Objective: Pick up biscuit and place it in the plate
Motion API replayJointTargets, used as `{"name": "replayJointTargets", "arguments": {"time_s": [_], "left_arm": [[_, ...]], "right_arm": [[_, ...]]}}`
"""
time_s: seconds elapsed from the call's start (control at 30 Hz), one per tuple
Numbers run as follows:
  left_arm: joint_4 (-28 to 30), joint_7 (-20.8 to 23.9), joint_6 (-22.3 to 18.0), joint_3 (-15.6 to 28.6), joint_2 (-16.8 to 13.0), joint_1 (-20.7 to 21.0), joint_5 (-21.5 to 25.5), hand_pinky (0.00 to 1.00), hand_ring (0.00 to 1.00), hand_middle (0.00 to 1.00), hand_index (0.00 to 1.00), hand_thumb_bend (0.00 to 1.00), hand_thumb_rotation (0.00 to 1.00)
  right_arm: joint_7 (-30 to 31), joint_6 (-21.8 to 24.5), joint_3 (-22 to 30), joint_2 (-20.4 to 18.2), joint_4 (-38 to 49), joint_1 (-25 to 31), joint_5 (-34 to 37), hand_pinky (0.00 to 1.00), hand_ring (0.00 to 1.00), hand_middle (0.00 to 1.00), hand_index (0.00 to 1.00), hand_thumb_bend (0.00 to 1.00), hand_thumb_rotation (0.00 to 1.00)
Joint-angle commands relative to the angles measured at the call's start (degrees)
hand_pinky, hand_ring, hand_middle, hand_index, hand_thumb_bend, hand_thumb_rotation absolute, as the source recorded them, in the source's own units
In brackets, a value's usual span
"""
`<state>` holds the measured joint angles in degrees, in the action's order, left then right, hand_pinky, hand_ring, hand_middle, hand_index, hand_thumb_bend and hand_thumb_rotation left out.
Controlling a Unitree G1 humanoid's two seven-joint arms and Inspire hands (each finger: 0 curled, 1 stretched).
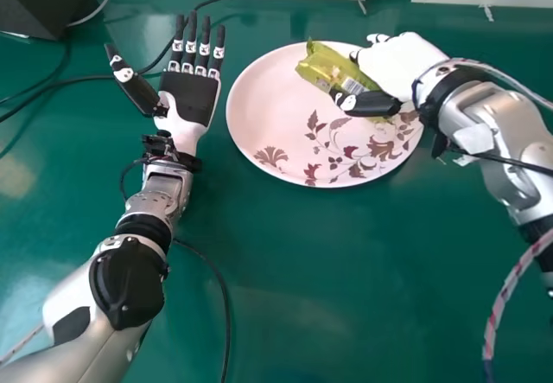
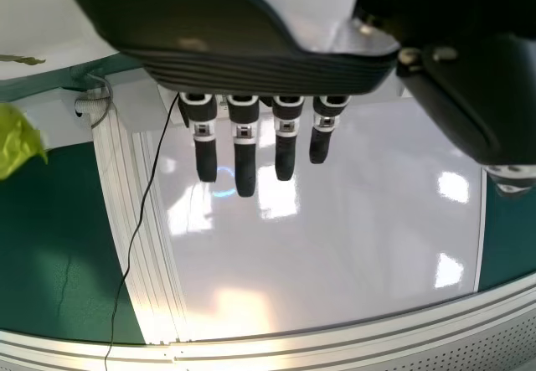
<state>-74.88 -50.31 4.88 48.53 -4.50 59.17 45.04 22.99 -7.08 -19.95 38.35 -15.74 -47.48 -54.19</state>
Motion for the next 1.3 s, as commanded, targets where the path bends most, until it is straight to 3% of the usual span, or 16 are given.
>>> {"name": "replayJointTargets", "arguments": {"time_s": [0.0, 0.57, 1.27], "left_arm": [[-0.1, 0.0, -0.3, -0.5, 0.3, -0.4, -0.4, 0.86, 0.85, 0.94, 0.99, 1.00, 0.60], [0.2, -1.1, -0.3, -0.7, 0.4, -0.3, -0.3, 0.88, 0.86, 0.94, 0.99, 0.97, 0.59], [0.5, -0.5, 0.8, -0.7, 0.5, 0.0, 0.0, 0.87, 0.84, 0.92, 1.00, 0.94, 0.54]], "right_arm": [[-1.1, -0.2, -0.7, -0.6, -0.9, -1.9, -0.2, 0.27, 0.15, 0.44, 0.50, 0.52, 0.00], [-6.8, -1.0, -4.2, -5.0, -10.9, -5.6, -0.4, 0.26, 0.14, 0.44, 0.50, 0.51, 0.00], [-17.6, -6.8, -9.2, -8.4, -28.4, -10.0, 0.3, 0.25, 0.14, 0.44, 0.50, 0.51, 0.00]]}}
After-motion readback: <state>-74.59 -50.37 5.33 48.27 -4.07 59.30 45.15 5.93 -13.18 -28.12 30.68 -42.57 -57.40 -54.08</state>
